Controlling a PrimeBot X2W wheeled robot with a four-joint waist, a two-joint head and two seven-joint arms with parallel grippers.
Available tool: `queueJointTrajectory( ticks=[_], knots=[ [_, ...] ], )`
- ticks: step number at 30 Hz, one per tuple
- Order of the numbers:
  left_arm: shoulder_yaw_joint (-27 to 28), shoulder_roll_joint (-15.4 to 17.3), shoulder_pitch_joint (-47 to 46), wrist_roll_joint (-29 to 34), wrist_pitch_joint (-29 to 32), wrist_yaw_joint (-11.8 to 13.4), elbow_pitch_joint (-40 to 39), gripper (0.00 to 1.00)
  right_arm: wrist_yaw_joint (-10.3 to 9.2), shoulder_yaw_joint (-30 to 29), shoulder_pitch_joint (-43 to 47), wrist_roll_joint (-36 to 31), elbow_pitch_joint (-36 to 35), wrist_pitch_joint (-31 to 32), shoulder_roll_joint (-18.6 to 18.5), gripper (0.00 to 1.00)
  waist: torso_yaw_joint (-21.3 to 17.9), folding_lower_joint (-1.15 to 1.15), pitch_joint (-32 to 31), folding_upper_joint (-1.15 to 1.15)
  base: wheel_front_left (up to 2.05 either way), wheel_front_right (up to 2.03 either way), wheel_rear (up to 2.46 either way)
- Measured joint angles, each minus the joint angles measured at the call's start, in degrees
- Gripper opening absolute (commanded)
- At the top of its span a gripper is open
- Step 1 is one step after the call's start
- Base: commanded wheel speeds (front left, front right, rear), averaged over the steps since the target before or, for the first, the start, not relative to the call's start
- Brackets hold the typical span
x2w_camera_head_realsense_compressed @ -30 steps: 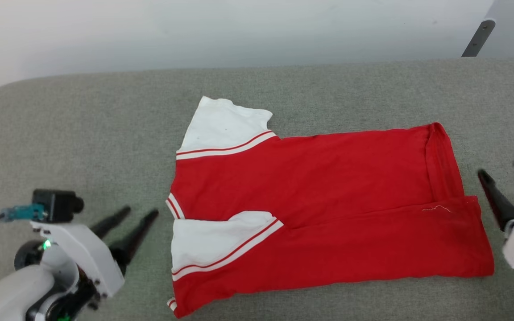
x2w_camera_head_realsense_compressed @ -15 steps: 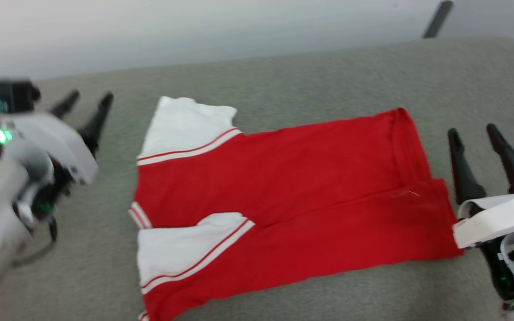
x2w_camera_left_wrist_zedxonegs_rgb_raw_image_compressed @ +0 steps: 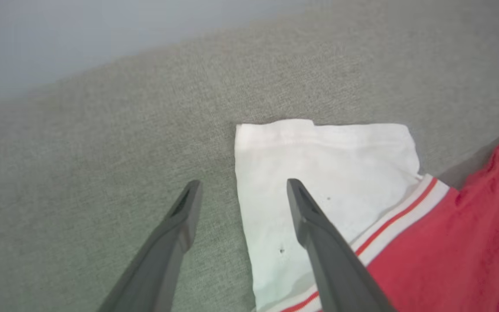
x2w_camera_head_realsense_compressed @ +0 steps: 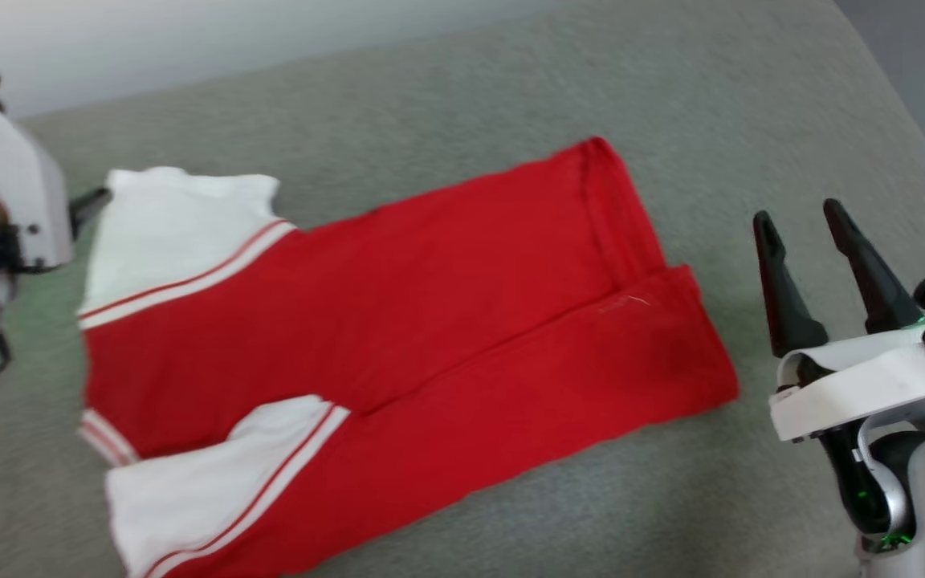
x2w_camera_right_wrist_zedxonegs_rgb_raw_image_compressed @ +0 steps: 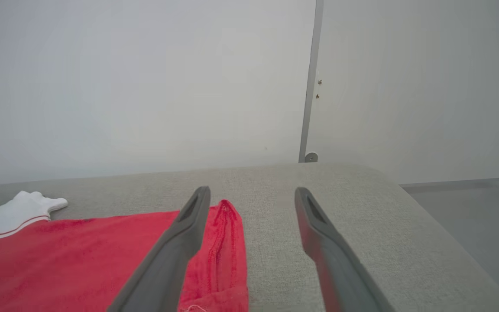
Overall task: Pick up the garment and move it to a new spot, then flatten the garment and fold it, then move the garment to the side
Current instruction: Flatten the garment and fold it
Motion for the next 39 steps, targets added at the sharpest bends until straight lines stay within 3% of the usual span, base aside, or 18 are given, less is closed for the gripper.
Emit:
queueJointTrajectory(
  ticks=[4, 13, 14, 15, 17, 21, 24, 26, 31, 35, 39],
  knots=[
    [-0.81, 1.77, -2.37, -0.78, 5.99, -0.07, 2.32, 1.00, 0.00, 1.68, -0.36, 0.10, -0.42, 0.18, -0.05, 1.00, -2.94, 0.00, 2.17, 0.00, 0.00, 0.00, 0.00],
    [-1.74, 4.52, -3.01, -2.43, 10.11, -0.23, 0.55, 1.00, 0.00, 1.63, -0.15, 0.52, -1.66, 0.14, -0.12, 1.00, -7.50, 0.00, 6.72, 0.00, 0.00, 0.00, 0.00],
    [-1.65, 4.91, -3.03, -3.15, 10.39, -0.24, 0.19, 0.56, 0.00, 1.71, -0.15, 0.53, -1.75, 0.19, -0.13, 1.00, -7.75, 0.00, 7.05, 0.00, 0.00, 0.00, 0.00],
    [-1.62, 5.10, -3.14, -3.48, 10.65, -0.23, -0.24, 0.43, 0.00, 1.92, -0.16, 0.56, -1.91, 0.23, -0.14, 1.00, -7.94, 0.00, 7.32, 0.00, 0.00, 0.00, 0.00],
    [-1.63, 5.34, -3.56, -3.82, 10.94, -0.22, -0.97, 0.00, 0.00, 2.66, -0.53, 0.73, -2.20, 0.76, -0.48, 1.00, -8.09, 0.00, 7.79, 0.00, 0.00, 0.00, 0.00],
    [-1.91, 4.79, -4.22, -4.07, 10.58, -0.23, -2.52, 0.00, 0.00, 5.17, -4.80, 2.29, -1.70, 3.94, -1.82, 1.00, -7.46, 0.00, 8.25, 0.00, 0.00, 0.00, 0.00],
    [-2.19, 4.30, -4.83, -4.08, 10.13, -0.23, -3.10, 0.00, 0.00, 8.51, -10.84, 3.26, 2.23, 10.35, -4.27, 1.00, -6.62, 0.00, 8.55, 0.00, 0.00, 0.00, 0.00],
    [-2.42, 3.92, -5.18, -4.08, 10.09, -0.22, -3.77, 0.00, 0.00, 10.88, -15.59, 4.35, 6.06, 14.63, -5.48, 1.00, -5.95, 0.00, 8.71, 0.00, 0.00, 0.00, 0.00],
    [-3.15, 3.22, -6.64, -4.19, 9.68, -0.22, -6.24, 0.00, 0.00, 13.00, -28.48, 10.23, 18.25, 22.23, -4.41, 1.00, -4.00, 0.00, 9.69, 0.00, 0.00, 0.00, 0.00],
    [-3.44, 2.96, -8.11, -4.91, 9.60, -0.23, -8.05, 0.00, -0.01, 14.43, -37.36, 11.54, 29.29, 27.29, -3.23, 1.00, -2.38, 0.00, 11.01, 0.00, 0.00, 0.00, 0.00],
    [-3.98, 2.49, -9.55, -4.94, 9.38, -0.26, -9.54, 0.00, -0.01, 19.39, -43.13, 11.56, 37.90, 32.53, -2.87, 1.00, -0.69, 0.00, 12.32, 0.00, 0.00, 0.00, 0.00]
  ],
)
